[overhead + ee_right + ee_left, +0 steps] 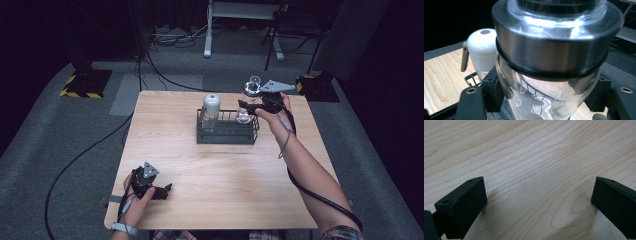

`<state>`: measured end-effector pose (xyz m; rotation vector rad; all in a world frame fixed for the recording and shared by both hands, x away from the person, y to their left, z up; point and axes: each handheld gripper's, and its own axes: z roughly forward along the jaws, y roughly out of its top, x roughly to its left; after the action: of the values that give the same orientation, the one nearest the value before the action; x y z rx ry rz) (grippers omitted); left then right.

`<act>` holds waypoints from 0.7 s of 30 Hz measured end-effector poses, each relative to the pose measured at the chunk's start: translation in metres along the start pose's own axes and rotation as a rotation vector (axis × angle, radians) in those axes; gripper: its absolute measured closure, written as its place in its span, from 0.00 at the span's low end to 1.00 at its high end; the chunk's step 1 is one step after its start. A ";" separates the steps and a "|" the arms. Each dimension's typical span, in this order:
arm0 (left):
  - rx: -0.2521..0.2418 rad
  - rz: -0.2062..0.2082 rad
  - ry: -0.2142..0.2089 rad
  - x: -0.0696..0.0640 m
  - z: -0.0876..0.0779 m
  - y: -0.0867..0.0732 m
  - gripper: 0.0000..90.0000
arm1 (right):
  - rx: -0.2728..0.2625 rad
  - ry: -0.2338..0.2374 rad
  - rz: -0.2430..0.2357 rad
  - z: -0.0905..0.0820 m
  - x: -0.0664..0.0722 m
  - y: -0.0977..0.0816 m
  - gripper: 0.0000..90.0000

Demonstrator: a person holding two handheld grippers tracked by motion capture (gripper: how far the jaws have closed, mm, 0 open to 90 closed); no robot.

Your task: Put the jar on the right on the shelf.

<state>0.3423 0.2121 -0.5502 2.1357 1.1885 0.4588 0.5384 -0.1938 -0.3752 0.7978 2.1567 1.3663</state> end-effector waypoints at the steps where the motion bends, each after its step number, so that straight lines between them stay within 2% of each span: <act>1: -0.001 0.000 0.001 0.000 0.000 0.000 0.00 | 0.000 0.000 0.000 0.000 0.000 0.000 0.35; 5: 0.000 0.001 0.001 0.000 0.000 0.000 0.00 | 0.001 -0.001 0.002 0.001 0.000 -0.001 0.35; 6: 0.000 0.001 0.001 0.000 0.000 0.000 0.00 | 0.010 -0.006 0.002 0.005 -0.003 -0.008 0.35; 21: 0.001 0.001 0.000 0.000 0.000 0.000 0.00 | 0.030 -0.008 0.010 0.014 -0.006 -0.023 0.35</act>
<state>0.3423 0.2122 -0.5502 2.1369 1.1880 0.4591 0.5462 -0.1966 -0.4009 0.8252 2.1752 1.3365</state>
